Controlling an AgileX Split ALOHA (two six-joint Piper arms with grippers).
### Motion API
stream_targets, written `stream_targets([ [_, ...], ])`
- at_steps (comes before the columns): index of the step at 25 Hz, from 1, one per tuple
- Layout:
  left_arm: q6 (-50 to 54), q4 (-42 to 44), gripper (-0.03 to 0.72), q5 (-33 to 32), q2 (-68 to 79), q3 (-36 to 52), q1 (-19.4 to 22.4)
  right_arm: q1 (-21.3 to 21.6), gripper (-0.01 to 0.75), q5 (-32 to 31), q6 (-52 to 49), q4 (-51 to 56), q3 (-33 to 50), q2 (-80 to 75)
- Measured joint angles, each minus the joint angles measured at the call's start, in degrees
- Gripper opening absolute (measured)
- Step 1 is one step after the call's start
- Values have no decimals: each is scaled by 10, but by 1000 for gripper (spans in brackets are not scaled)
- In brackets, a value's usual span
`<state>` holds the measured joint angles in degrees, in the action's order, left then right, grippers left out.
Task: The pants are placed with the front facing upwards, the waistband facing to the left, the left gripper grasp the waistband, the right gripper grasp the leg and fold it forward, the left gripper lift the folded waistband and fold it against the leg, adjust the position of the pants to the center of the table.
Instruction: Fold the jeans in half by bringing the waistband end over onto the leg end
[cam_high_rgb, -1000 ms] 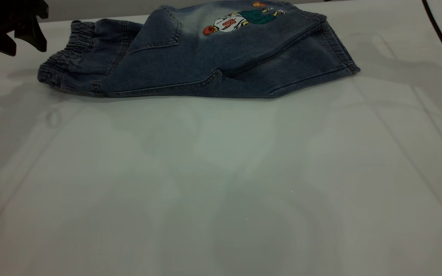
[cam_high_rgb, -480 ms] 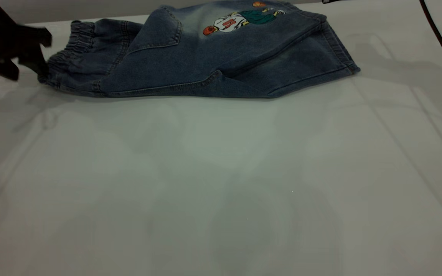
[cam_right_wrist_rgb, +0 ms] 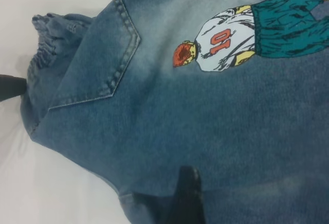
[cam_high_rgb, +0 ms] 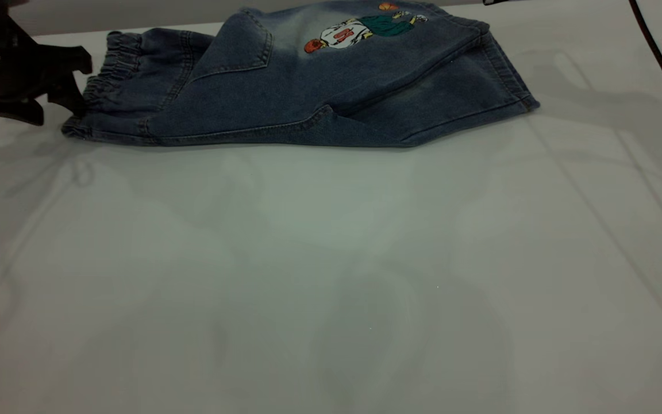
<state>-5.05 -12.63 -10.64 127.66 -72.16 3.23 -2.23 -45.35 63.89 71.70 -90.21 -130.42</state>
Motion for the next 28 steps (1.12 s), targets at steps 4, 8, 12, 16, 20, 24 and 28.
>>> stream_targets([
  [4, 0, -16, 436, 23, 12, 0, -17, 0, 574, 0, 0, 0, 0, 0],
  [8, 0, -18, 436, 32, 14, 0, -38, 0, 574, 0, 1, 1, 0, 0],
  [12, 0, -26, 436, 36, 14, 0, -40, 0, 574, 0, 1, 1, 0, 0],
  [16, 0, -28, 436, 35, 14, 0, -40, 0, 574, 0, 0, 1, 0, 0],
  [20, -1, -28, 436, 23, 0, 0, -40, 0, 574, 2, 0, 1, 0, 0],
  [24, 0, -28, 436, 19, -26, 0, -40, 0, 574, 2, 0, 1, 0, 0],
  [28, 0, -28, 436, 17, -27, 0, -40, 0, 574, 2, 0, 1, 0, 0],
])
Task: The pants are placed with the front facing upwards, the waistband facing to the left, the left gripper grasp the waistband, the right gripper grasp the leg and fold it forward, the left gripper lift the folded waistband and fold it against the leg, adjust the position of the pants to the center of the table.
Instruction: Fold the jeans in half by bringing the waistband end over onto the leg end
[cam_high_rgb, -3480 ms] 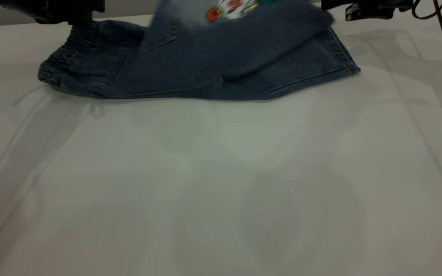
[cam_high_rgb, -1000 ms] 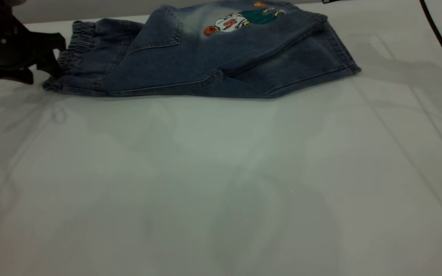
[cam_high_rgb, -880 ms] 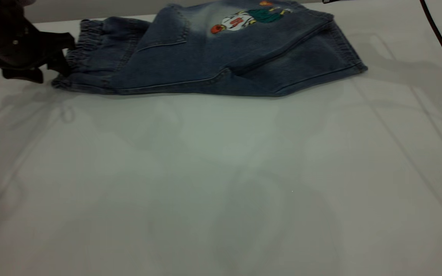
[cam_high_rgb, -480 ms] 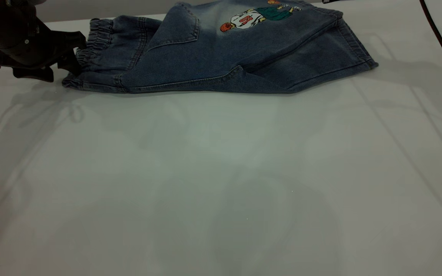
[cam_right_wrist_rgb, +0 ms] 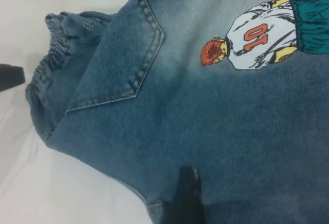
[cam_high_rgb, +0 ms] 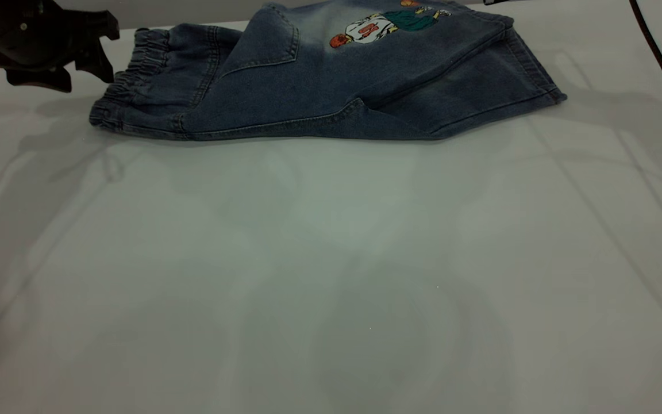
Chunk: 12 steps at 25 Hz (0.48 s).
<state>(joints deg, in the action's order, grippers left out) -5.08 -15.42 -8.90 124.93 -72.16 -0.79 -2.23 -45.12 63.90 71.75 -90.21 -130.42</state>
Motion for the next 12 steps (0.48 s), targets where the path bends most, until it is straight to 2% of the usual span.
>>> stream_targets([
  [6, 0, -6, 436, 32, 21, 0, 0, 0, 574, 0, -4, 0, 0, 0],
  [12, 0, -15, 436, 60, 35, 0, -21, 0, 574, 1, -5, 0, 0, 0],
])
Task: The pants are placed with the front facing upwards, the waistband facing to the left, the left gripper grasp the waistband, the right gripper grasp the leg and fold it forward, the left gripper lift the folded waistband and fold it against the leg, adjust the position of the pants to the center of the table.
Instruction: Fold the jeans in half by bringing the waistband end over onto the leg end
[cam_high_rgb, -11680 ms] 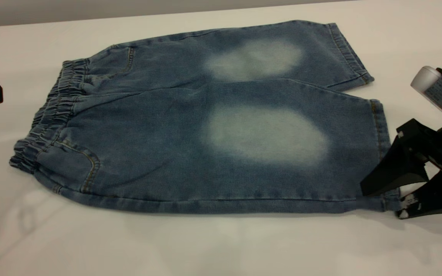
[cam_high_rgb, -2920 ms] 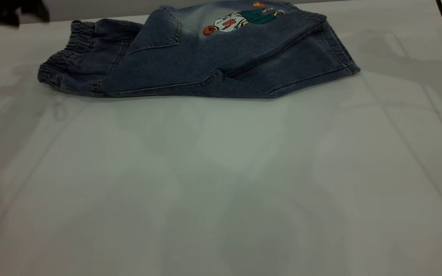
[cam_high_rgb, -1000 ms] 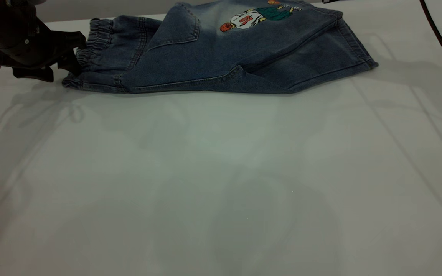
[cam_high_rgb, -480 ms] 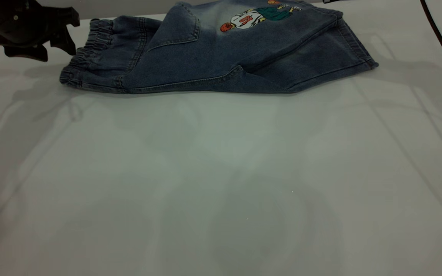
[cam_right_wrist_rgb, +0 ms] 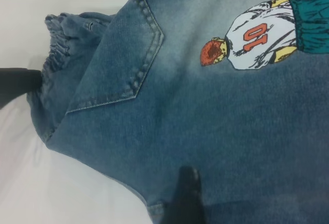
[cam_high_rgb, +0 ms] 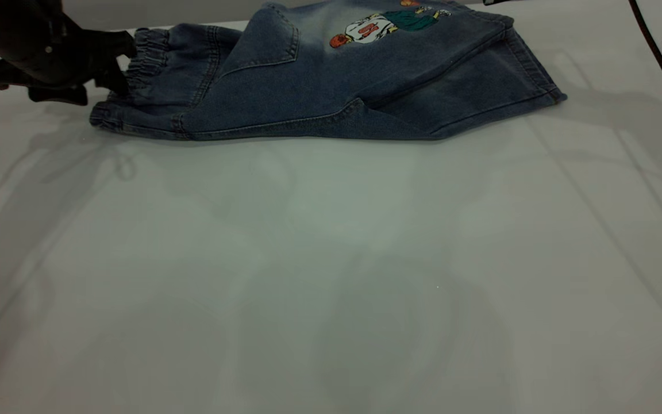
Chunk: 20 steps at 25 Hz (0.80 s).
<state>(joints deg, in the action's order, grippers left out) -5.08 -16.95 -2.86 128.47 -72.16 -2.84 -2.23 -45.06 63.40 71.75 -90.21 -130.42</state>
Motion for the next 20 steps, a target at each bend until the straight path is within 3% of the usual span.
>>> stream_targets([
  [14, 0, 0, 422, 12, 19, -1, -8, 0, 574, 0, -4, 0, 0, 0],
  [18, 1, -2, 334, 18, 27, -1, -9, 0, 574, 0, -4, 0, 0, 0],
  [20, 1, -2, 249, 18, 27, -1, -9, 0, 574, -1, -4, 0, 0, 0],
])
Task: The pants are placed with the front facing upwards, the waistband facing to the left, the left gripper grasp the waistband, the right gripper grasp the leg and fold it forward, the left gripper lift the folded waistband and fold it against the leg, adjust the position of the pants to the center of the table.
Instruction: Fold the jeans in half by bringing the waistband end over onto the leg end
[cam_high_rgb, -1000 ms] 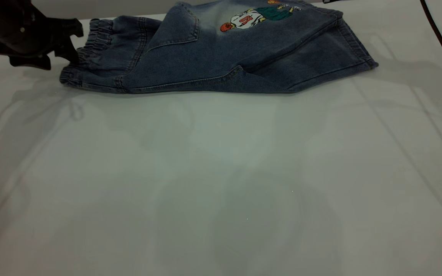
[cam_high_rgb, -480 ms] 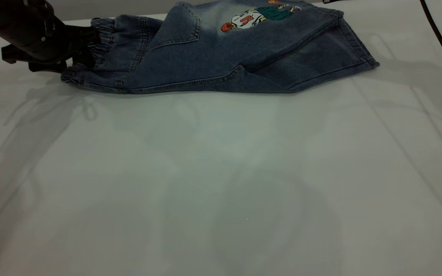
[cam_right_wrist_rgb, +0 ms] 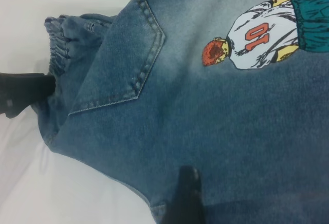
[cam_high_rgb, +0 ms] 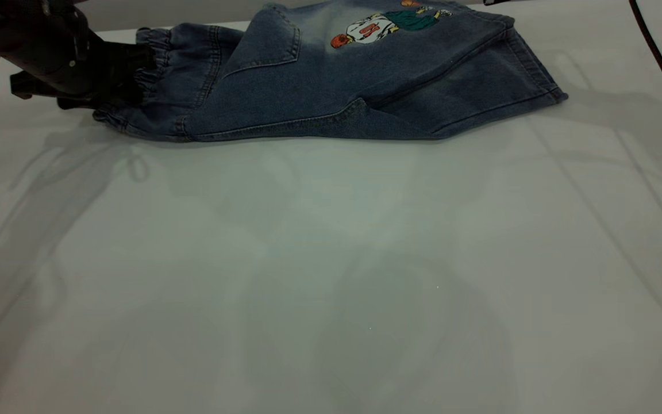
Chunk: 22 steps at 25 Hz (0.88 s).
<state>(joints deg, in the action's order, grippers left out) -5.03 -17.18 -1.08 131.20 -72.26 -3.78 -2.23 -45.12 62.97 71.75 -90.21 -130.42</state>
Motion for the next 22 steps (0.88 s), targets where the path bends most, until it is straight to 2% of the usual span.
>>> stream_targets([
  [4, 0, 0, 73, 1, -1, 0, 1, -1, 563, 0, -2, 0, 0, 0],
  [5, -1, 1, 60, -1, -3, 0, 1, -3, 556, -1, -2, 0, 0, 0],
  [11, -25, 7, 57, -64, -45, 2, 1, -32, 528, 8, -2, 1, 0, 0],
  [19, -52, 7, 57, -88, -111, 1, 1, -104, 525, 92, -16, 3, -9, -9],
  [22, -52, 7, 57, -107, -111, 1, 1, -129, 525, 95, -41, 2, -31, -29],
])
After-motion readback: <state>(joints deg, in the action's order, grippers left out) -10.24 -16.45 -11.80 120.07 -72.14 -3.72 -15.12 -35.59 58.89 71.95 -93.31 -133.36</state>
